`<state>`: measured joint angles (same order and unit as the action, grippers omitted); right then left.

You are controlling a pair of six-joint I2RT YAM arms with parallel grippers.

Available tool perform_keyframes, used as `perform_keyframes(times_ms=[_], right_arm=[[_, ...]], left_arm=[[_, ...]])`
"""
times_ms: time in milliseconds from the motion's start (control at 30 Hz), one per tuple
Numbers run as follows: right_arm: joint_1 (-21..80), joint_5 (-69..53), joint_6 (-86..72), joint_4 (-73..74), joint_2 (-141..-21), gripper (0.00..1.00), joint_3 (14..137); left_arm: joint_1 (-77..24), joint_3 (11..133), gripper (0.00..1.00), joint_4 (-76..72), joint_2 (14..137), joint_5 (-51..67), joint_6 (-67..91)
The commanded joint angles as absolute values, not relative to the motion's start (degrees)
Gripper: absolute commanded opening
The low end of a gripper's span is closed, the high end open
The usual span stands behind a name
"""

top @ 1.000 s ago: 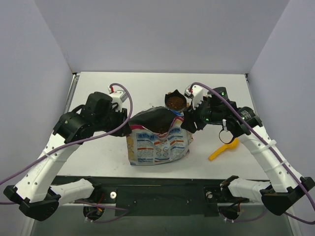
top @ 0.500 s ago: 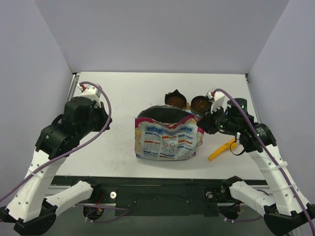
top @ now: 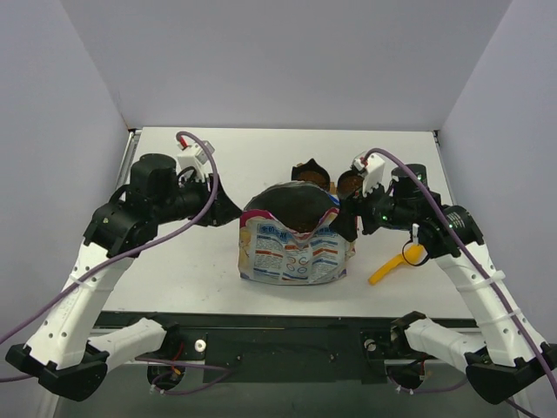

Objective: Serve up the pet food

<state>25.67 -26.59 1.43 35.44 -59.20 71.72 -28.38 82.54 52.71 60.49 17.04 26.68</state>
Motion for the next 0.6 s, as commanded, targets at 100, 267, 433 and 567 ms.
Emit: perform_keyframes(times_ms=[100, 267, 433, 567], right_arm=[[26.5, -29.3, 3.1, 37.8, -57.4, 0.71, 73.0], [27.0, -28.7, 2.5, 36.5, -58.3, 0.66, 72.7], [26.9, -27.6, 1.8, 35.2, -59.1, 0.46, 71.7], [26.8, -26.0, 1.9, 35.2, -58.4, 0.43, 71.5]], left_arm=[[-30.2, 77.5, 0.50, 40.1, 62.2, 25.2, 17.9], [-35.1, 70.7, 0.49, 29.3, 59.4, 18.1, 15.0], [-36.1, 68.3, 0.39, 28.4, 59.2, 12.4, 10.4], [-36.1, 69.3, 0.45, 30.7, 57.1, 9.4, 9.2]])
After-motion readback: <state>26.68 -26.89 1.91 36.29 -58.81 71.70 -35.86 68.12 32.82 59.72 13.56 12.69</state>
